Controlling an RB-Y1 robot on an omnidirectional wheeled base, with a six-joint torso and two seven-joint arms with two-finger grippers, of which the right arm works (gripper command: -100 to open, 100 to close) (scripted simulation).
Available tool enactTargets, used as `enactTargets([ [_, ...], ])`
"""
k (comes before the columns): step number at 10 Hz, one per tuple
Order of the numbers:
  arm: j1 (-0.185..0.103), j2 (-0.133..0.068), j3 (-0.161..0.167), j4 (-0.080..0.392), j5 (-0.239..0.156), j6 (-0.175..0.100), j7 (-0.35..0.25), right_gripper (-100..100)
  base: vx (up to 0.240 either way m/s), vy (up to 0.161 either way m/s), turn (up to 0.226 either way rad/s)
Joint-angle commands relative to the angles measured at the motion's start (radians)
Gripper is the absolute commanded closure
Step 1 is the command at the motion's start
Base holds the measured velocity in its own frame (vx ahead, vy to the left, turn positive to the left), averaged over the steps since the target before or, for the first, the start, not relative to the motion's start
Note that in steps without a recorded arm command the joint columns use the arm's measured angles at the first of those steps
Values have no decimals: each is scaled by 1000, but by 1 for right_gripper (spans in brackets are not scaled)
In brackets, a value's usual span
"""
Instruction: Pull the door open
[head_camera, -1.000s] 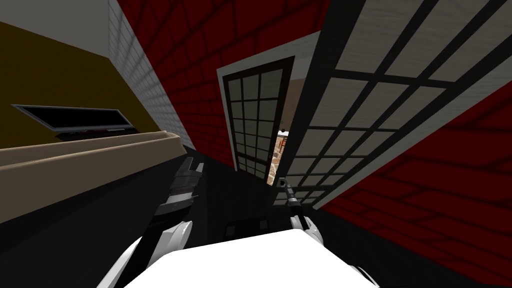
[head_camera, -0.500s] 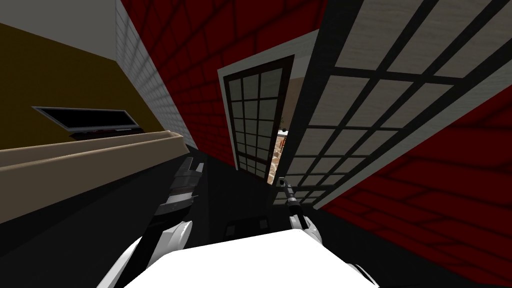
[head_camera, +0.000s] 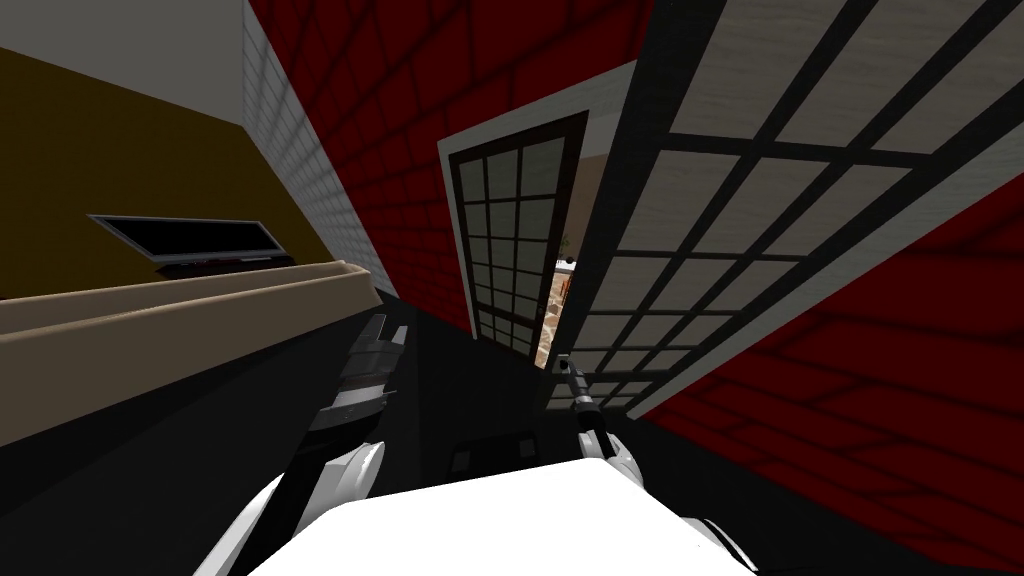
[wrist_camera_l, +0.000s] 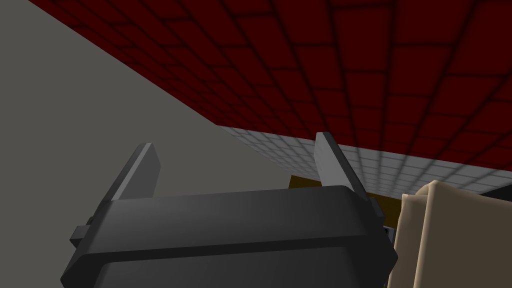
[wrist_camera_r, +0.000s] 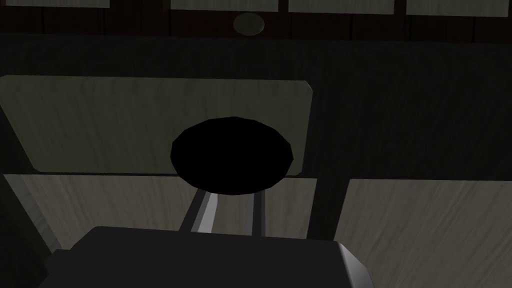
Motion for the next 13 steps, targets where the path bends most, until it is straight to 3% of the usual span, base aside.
enactTargets([
  [1,12,19,21,-50,10,18,-3,100,4,-7,-15],
  [2,12,19,21,-56,10,18,-3,100,5,5,-2],
  [3,10,18,32,-57,-9,21,-45,100,-21,-12,60],
  [5,10,18,32,-57,-9,21,-45,100,-20,-18,20],
  [7,7,15,56,-58,-47,27,-117,100,-46,-16,56],
  [10,7,15,56,-58,-47,27,-129,100,-14,-1,8],
  [11,6,14,68,-58,-67,30,-170,100,-26,-9,31],
  [12,11,0,48,-38,-81,46,-184,-100,-38,-47,16],
  [13,11,2,50,-40,-89,47,-204,-100,-43,-41,-1],
])
